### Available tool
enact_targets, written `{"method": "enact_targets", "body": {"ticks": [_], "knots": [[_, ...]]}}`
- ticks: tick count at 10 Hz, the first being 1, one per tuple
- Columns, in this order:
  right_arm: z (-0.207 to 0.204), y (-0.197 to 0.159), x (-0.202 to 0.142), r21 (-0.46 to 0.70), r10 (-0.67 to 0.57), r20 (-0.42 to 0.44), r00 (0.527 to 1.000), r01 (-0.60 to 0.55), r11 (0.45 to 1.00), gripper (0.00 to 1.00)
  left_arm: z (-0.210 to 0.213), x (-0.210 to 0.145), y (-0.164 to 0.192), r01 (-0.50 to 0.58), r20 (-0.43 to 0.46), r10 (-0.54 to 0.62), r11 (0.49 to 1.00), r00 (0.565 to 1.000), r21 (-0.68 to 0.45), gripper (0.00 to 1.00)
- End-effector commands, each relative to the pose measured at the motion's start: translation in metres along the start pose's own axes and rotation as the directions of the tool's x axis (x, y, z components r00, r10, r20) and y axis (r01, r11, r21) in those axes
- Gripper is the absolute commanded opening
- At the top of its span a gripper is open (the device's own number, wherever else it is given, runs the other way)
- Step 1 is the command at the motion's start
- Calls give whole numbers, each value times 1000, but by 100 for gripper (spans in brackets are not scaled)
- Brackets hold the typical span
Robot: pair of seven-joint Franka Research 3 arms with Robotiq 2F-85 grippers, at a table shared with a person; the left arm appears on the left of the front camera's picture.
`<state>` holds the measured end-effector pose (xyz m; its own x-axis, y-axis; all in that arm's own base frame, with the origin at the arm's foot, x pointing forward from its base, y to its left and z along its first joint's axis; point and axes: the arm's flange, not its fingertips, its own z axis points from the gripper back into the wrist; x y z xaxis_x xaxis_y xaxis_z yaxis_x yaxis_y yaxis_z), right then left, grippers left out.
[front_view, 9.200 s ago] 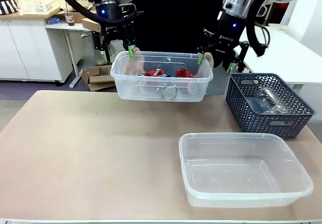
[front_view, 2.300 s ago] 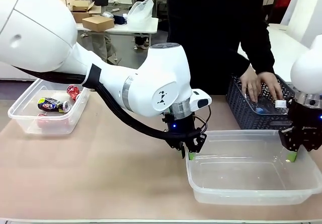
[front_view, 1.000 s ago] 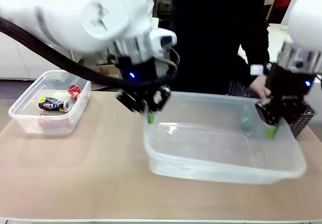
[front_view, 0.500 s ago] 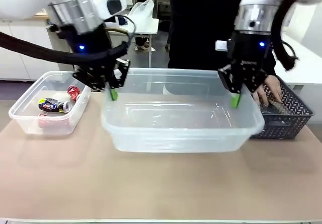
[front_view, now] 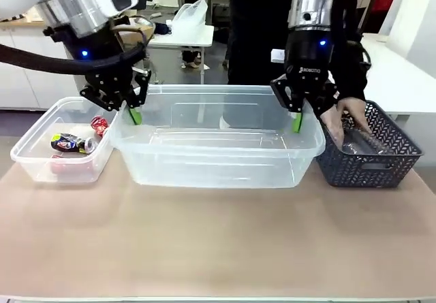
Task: Sort the waste into each basket.
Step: Pick up the Organizing box on the right side of the table and lift it, then offer the picked Organizing box to the human.
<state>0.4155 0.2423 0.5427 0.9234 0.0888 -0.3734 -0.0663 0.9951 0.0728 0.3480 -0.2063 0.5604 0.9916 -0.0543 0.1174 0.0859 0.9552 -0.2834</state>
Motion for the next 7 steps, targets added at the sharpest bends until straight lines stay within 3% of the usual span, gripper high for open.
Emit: {"method": "enact_targets", "body": {"ticks": [1,7], "knots": [[3,3,-7,1,15,6,1000,-15,1000,0,7,-15,-7,-6,36,5,999,999,47,0],[3,3,-7,1,15,6,1000,-15,1000,0,7,-15,-7,-6,36,5,999,999,47,0]]}}
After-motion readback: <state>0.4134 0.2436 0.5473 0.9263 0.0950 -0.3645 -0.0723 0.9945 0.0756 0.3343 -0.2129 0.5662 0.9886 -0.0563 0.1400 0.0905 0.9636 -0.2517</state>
